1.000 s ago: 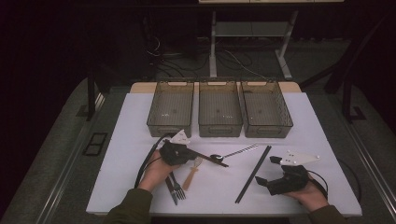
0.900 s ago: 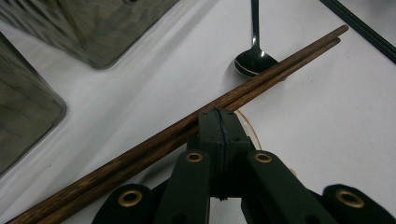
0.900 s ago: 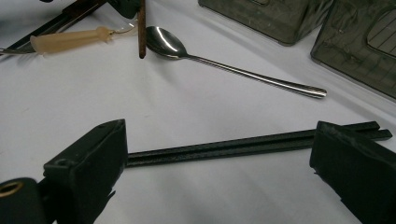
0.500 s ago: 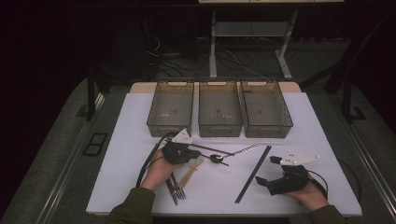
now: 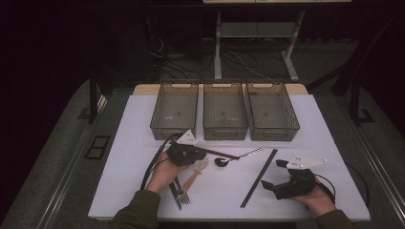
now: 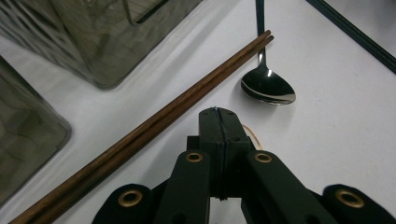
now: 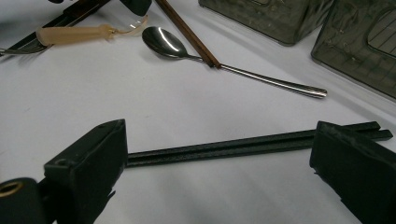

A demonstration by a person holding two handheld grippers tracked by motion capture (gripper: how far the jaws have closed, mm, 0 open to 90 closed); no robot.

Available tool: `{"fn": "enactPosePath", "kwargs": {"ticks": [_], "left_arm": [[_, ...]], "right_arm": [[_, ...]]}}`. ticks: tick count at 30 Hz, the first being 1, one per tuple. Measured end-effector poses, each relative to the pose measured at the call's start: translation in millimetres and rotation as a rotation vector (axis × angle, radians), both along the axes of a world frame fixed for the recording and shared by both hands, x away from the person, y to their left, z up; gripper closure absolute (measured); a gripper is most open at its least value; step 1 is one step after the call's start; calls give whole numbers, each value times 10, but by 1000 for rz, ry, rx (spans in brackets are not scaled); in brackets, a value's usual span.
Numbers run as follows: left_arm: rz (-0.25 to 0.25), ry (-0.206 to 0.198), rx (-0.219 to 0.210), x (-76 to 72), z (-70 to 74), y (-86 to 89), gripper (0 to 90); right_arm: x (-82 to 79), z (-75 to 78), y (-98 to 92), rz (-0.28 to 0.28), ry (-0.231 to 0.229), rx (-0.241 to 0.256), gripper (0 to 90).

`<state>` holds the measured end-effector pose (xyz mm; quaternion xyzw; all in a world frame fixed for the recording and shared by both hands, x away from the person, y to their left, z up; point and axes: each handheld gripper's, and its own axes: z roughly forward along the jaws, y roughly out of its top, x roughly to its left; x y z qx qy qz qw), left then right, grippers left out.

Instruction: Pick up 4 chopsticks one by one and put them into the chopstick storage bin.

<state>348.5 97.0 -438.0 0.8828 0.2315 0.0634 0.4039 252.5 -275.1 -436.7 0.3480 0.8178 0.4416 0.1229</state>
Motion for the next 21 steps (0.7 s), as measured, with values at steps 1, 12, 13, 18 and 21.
{"fn": "enactPosePath", "kwargs": {"ticks": [1, 12, 13, 18, 21], "left_arm": [[2, -8, -3, 8, 7, 13, 892], [198, -38, 69, 229, 119, 475, 891], [212, -40, 84, 248, 118, 520, 891], [264, -45, 102, 314, 113, 672, 891], [281, -45, 100, 334, 119, 703, 892]], "right_arm": [[-1, 0, -1, 1, -1, 0, 44], [-1, -1, -1, 5, 1, 1, 44], [-1, -1, -1, 5, 1, 1, 44], [-1, -2, 2, 5, 3, 0, 44], [-1, -3, 2, 5, 3, 0, 44]]}}
